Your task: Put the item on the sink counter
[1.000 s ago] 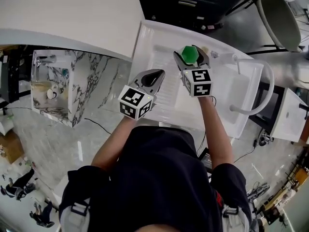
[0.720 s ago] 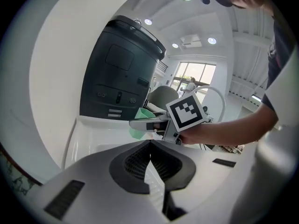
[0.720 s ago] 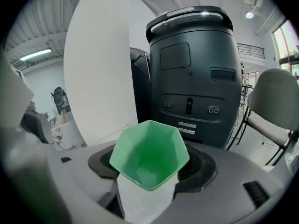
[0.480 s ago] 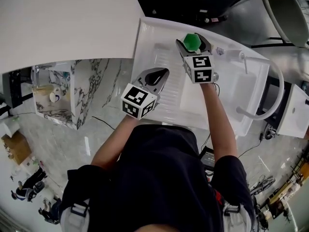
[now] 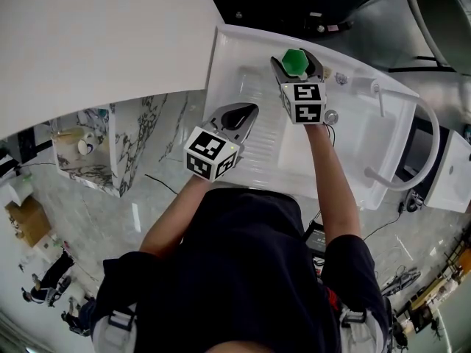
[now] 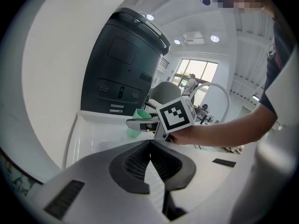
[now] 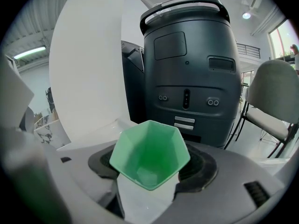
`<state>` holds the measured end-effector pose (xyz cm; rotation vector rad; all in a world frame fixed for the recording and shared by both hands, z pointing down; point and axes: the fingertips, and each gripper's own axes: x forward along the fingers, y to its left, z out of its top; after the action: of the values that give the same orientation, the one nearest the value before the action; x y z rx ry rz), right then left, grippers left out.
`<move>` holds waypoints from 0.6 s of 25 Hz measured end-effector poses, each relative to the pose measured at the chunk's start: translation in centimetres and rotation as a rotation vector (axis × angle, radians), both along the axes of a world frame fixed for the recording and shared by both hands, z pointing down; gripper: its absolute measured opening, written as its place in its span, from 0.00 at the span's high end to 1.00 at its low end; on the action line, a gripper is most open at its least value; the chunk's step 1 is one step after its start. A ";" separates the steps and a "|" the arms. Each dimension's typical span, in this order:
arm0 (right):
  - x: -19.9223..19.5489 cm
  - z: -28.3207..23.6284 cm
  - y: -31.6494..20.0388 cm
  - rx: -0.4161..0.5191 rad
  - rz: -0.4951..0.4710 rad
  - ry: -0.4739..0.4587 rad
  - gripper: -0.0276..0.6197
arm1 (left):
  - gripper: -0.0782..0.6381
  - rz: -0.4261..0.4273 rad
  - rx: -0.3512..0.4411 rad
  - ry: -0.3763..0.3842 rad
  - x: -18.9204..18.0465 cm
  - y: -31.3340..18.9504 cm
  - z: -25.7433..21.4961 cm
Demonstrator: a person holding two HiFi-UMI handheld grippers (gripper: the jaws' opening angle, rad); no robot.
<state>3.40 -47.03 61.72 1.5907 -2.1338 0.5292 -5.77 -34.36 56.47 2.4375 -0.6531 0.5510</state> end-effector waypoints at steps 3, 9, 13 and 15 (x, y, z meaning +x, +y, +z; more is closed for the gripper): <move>-0.1 0.1 -0.2 -0.007 -0.002 0.000 0.45 | 0.87 0.000 -0.003 0.002 0.0 -0.2 0.2; 0.1 0.2 -0.4 -0.015 0.013 0.010 0.45 | 0.87 -0.001 -0.010 0.007 0.2 -0.4 0.3; 0.0 -0.5 -0.4 -0.015 0.012 -0.004 0.44 | 0.87 -0.004 -0.010 0.008 0.2 -0.3 0.1; -0.2 -0.7 -0.5 -0.016 0.001 -0.008 0.44 | 0.87 -0.007 -0.010 0.007 0.3 -0.3 0.0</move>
<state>3.15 -47.50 60.99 1.5832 -2.1299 0.5527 -5.50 -34.70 56.51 2.4257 -0.6543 0.5409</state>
